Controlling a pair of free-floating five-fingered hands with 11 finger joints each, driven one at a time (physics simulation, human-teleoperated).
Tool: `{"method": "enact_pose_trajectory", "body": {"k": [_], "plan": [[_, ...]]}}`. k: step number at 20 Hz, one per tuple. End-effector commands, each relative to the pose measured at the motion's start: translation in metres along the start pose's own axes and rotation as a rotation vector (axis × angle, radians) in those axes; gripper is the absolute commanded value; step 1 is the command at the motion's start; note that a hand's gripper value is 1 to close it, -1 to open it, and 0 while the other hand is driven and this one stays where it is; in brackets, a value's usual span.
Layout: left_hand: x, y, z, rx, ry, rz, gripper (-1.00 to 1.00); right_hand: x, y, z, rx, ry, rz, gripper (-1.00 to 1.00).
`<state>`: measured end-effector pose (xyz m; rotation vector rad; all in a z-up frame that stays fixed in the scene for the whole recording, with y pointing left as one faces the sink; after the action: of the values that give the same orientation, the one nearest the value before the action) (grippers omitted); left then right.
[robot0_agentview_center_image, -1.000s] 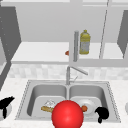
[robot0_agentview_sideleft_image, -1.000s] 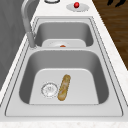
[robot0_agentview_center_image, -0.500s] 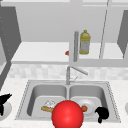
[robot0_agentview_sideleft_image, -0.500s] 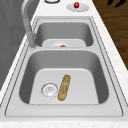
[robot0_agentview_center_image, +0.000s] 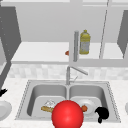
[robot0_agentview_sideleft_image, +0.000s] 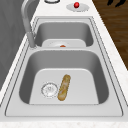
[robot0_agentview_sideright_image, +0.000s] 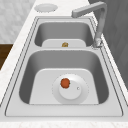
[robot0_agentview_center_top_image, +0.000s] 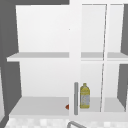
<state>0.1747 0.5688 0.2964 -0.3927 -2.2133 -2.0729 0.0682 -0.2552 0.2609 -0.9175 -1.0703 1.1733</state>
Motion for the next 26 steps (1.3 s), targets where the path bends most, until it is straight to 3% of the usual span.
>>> {"method": "enact_pose_trajectory", "body": {"k": [1,9,11,18,22,26], "plan": [[0.018,0.020,0.013,0.042,0.015,0.026,-1.00,0.000,0.000,0.000,0.000,0.000,0.000,0.00],[0.057,0.077,0.016,0.024,0.021,0.003,-1.00,0.000,0.000,0.000,0.000,0.000,0.000,0.00],[0.063,0.092,0.015,0.019,0.010,0.005,-1.00,0.000,0.000,0.000,0.000,0.000,0.000,0.00],[0.084,0.145,0.008,0.021,0.003,0.005,-1.00,0.000,0.000,0.000,0.000,0.000,0.000,0.00],[0.105,0.171,0.005,0.033,0.020,0.017,-1.00,0.000,0.000,0.000,0.000,0.000,0.000,0.00],[0.124,0.195,0.001,0.032,0.012,0.016,-1.00,0.000,0.000,0.000,0.000,0.000,0.000,0.00]]}}
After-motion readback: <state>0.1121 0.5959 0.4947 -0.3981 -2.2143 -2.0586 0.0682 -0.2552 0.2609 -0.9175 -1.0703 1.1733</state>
